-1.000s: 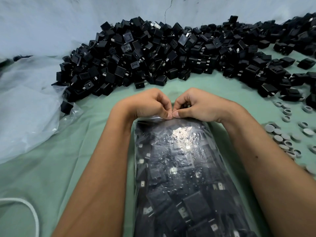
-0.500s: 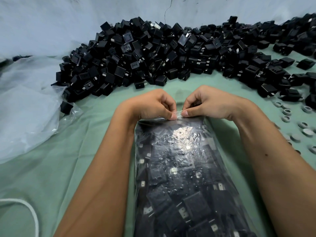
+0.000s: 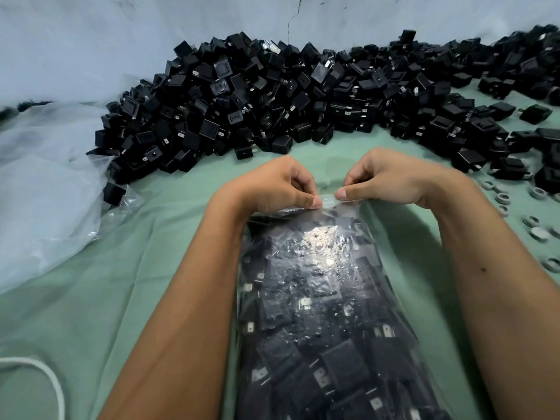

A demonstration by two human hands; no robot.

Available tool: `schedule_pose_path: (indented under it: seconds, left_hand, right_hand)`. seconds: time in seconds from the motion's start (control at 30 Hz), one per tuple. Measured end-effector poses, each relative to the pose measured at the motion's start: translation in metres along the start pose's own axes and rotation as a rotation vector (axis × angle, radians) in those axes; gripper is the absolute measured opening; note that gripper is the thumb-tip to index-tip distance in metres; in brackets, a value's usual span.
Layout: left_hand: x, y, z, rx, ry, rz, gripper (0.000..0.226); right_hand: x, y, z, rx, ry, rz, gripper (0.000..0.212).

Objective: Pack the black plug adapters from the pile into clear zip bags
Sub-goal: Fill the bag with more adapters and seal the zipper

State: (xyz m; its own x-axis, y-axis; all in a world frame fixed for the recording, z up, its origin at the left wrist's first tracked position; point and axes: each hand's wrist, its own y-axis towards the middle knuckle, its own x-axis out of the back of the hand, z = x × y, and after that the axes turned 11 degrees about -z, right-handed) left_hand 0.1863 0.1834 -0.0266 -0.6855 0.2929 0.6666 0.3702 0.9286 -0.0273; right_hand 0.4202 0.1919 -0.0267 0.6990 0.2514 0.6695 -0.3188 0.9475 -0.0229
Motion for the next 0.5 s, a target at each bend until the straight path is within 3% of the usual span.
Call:
schedule_pose_path:
  seconds: [0.2,0.37,0.5]
  left_hand:
    - [0.010,-0.006,0.010,0.051,-0.042,0.011,0.007]
    - [0.014,-0.007,0.013,0.063,-0.017,-0.020,0.014]
    - [0.013,-0.005,0.015,0.094,-0.029,-0.148,0.024]
  right_hand:
    - [0.006,-0.003,-0.008,-0.048,0.057,-0.042,0.038]
    - [0.006,-0.001,-0.012,-0.025,0.093,-0.017,0.032]
    - [0.005,-0.001,-0.011,-0.008,0.098,0.010,0.024]
